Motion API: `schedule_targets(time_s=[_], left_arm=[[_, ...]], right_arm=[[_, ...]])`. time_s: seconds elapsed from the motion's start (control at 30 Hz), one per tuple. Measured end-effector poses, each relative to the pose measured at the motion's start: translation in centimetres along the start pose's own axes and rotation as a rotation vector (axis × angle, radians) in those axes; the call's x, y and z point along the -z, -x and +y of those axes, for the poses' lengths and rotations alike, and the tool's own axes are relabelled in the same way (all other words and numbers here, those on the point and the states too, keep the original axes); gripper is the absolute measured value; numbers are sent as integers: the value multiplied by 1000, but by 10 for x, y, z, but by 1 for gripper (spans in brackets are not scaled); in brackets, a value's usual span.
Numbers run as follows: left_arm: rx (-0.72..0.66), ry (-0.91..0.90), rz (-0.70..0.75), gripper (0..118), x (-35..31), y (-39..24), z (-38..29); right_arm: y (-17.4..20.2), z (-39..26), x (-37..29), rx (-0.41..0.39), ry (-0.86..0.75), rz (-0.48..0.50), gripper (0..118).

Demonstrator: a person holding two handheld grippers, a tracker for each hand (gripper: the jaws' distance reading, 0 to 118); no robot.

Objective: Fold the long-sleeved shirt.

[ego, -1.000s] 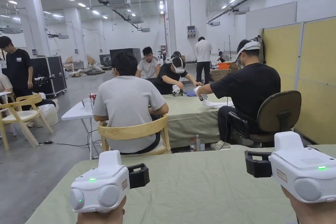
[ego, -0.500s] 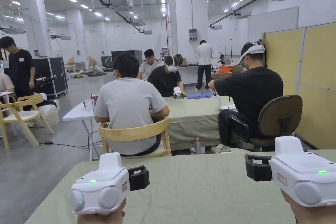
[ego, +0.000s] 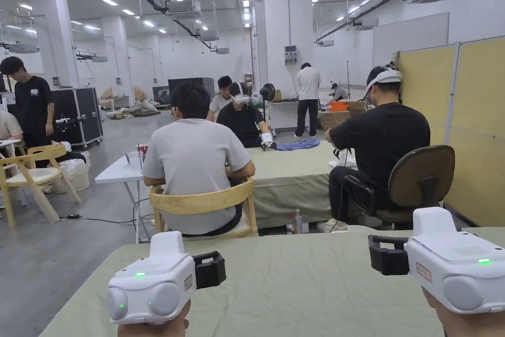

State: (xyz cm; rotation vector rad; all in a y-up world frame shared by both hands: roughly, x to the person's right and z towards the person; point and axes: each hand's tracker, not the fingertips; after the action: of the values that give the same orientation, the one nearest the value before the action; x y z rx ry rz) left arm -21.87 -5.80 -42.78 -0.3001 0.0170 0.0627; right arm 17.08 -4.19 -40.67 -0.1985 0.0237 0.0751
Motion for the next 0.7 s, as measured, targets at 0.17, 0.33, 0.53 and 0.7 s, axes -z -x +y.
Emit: schedule_targets(time_s=[0.17, 0.33, 0.53, 0.7], left_arm=[[6, 3, -14, 118, 1, -2, 0], [9, 6, -17, 118, 1, -5, -2], [21, 5, -16, 118, 2, -7, -2], [15, 2, -15, 118, 1, -6, -2]], right_arm=[[0, 0, 0, 7, 0, 2, 118], [2, -1, 0, -1, 7, 7, 118], [3, -3, 1, 5, 13, 9, 118], [3, -3, 0, -3, 15, 8, 118]])
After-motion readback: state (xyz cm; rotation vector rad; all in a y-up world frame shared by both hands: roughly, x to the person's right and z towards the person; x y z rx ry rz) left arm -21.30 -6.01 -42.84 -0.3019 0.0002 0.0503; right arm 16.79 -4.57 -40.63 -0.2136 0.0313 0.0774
